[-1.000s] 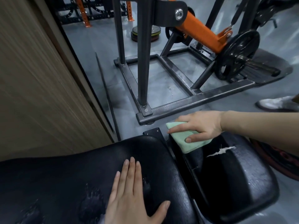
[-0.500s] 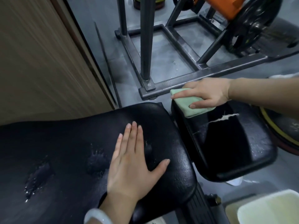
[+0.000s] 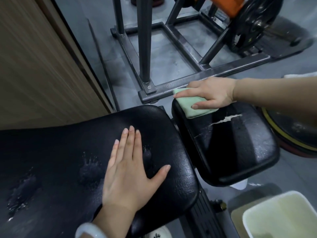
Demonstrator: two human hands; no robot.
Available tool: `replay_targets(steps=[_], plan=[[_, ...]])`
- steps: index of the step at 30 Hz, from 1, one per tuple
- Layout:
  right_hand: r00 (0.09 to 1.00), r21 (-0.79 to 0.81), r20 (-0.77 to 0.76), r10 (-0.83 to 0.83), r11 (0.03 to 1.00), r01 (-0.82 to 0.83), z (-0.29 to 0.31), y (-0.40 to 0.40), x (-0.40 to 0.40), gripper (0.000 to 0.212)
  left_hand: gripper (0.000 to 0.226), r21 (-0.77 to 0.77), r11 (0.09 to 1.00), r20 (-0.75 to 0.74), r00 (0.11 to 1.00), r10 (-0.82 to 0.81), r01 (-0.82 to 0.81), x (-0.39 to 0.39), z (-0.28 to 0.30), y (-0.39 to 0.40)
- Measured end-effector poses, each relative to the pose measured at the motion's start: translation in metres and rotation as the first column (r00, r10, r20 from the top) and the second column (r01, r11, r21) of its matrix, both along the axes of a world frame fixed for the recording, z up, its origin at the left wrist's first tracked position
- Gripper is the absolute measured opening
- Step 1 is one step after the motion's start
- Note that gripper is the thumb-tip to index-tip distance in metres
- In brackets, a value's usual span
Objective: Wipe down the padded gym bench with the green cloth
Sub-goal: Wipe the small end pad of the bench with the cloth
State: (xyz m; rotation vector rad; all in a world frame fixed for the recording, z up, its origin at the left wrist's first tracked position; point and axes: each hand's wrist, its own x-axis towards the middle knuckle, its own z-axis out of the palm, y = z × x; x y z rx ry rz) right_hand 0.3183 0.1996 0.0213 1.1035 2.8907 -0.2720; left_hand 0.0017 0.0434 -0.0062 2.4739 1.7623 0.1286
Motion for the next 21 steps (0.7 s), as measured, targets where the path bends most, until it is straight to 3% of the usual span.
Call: replay_targets(steps=[9, 16, 21], plan=[[0.987, 0.01, 0.008, -0.161, 0.987, 0.161, 0.004, -0.022, 0.016, 0.066, 0.103, 0.021, 1.0, -0.001, 1.0, -0.002, 0.002, 0.0, 0.001, 0.0], [0.905, 0.038, 0.023, -0.426, 0.905, 0.425, 0.003, -0.044, 0.017, 0.072, 0.104, 0.049, 0.999, 0.027, 1.0, -0.01, 0.008, 0.0, 0.001, -0.002], [0.813, 0.035, 0.024, -0.581, 0.814, 0.58, 0.001, -0.054, 0.017, 0.075, 0.087, 0.169, 0.969, -0.031, 0.983, -0.179, 0.181, 0.014, 0.012, -0.001]])
